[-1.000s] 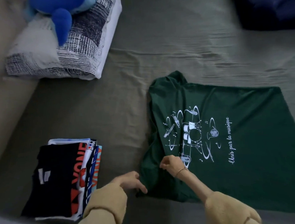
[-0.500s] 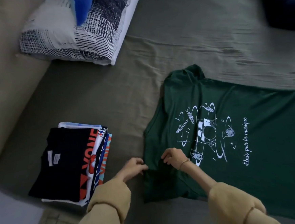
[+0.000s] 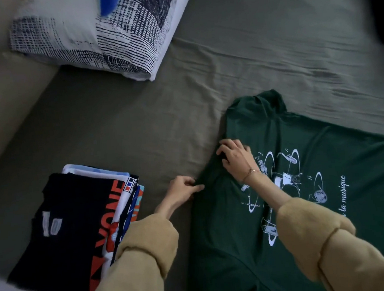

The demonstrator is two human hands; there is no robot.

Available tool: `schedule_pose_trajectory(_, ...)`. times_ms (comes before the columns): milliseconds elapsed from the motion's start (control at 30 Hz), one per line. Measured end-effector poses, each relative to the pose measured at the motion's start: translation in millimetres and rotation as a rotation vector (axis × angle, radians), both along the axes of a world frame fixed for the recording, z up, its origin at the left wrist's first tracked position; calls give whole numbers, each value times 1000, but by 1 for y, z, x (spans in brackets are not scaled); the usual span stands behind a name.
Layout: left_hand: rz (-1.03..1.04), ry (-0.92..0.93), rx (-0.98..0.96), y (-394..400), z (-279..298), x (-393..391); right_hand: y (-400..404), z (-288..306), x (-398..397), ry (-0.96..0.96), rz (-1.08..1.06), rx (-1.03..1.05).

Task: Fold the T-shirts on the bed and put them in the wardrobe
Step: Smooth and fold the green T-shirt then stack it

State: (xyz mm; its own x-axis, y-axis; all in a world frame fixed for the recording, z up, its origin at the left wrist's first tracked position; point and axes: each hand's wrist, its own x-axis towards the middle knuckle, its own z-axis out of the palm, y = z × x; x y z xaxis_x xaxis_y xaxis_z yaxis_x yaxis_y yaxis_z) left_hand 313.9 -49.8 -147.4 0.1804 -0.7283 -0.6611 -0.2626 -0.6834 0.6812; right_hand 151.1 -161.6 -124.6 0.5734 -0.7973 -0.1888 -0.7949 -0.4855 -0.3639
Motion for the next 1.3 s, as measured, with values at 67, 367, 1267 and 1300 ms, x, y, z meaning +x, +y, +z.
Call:
schedule_pose_trajectory(67, -52, 19, 41, -1, -2, 10, -21, 4, 7, 108, 108, -49)
schedule_pose_trajectory(367, -42, 209, 164, 9, -11, 32, -71, 8, 29, 522, 270, -244)
schedule_pose_trajectory(1267, 36, 353, 216, 1, -4, 34, -87, -16, 50, -67, 247, 9)
schedule_pose_trajectory(1300, 59, 353, 217, 0, -4, 34, -89, -14, 49, -92, 212, 21)
